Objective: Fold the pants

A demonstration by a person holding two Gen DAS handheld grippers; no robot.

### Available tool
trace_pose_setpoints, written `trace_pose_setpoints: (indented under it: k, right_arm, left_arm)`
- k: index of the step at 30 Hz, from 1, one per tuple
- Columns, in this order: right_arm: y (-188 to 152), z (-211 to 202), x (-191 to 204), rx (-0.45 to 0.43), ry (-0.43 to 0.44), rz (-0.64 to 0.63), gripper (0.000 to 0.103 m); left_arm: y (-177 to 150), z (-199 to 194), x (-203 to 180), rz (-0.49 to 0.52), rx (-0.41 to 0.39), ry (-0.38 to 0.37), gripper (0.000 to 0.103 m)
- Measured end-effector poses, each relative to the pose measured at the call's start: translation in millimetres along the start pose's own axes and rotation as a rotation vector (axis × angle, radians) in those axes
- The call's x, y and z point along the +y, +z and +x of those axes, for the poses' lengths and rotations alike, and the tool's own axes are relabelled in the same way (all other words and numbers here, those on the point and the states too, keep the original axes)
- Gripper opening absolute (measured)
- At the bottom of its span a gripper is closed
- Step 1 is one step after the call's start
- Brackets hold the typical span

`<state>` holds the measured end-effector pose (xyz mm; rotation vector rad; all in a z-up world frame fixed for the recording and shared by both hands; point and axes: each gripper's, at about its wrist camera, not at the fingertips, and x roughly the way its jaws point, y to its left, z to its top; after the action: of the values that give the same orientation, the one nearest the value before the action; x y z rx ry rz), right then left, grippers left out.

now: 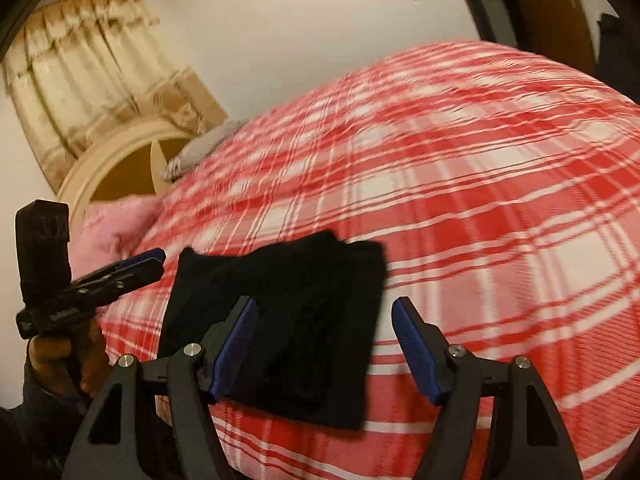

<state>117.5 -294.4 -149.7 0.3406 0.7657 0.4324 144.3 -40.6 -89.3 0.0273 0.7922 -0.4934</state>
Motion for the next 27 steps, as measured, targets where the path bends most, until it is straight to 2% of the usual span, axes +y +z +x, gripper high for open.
trace_pose_setpoints:
  k: [3,4,5,6,7,8,10,12,14,17,21,23,25,27]
  right_arm:
    - [2,24,6,0.053,-0.021,0.006,0.068]
    - [4,32,5,0.071,-0.020,0.011,0.059]
    - [4,40,6,0.100,-0.009,0.017,0.056]
    - [4,48,6,0.120,-0.007,0.025,0.044]
    - [4,52,6,0.129,-0.013,0.024,0.025]
    - [3,55,7,0.143,-0.024,0.014,0.019]
    - [2,49,7,0.130,-0.017,0.012,0.015]
    - [1,34,13,0.093,-0.006,-0.016,0.014]
    - [-1,22,16,0.064,-0.053,-0.040,0.014]
    - [-3,35,-2,0.104,-0.092,0.006,0.014]
    - [-4,41,-19,0.114,-0.047,0.058,0.015]
    - [-1,31,-13,0.086,-0.063,0.028,0.022]
    - [0,19,-6,0.033,-0.115,-0.002,0.035]
    - [2,2,8,-0.039,-0.096,-0.055,0.038]
  left_arm:
    - [-11,2,39,-0.082,0.014,0.047,0.065]
    - [-14,4,49,-0.107,0.016,0.055,0.065]
    - [-18,6,58,-0.130,0.020,0.066,0.066]
    - [-22,10,70,-0.155,0.030,0.089,0.067]
    - [-25,12,75,-0.168,0.035,0.101,0.067]
    - [-28,15,82,-0.186,0.039,0.107,0.067]
    - [-31,23,83,-0.209,0.050,0.113,0.067]
    - [-31,26,83,-0.208,0.046,0.106,0.068]
    - [-31,28,82,-0.197,0.034,0.108,0.073]
    - [-31,42,86,-0.178,0.046,0.150,0.077]
    - [-33,56,95,-0.199,0.079,0.157,0.084]
    - [-29,46,94,-0.197,0.043,0.150,0.083]
    - [-24,38,94,-0.181,0.006,0.175,0.084]
    - [-18,32,98,-0.187,-0.023,0.188,0.089]
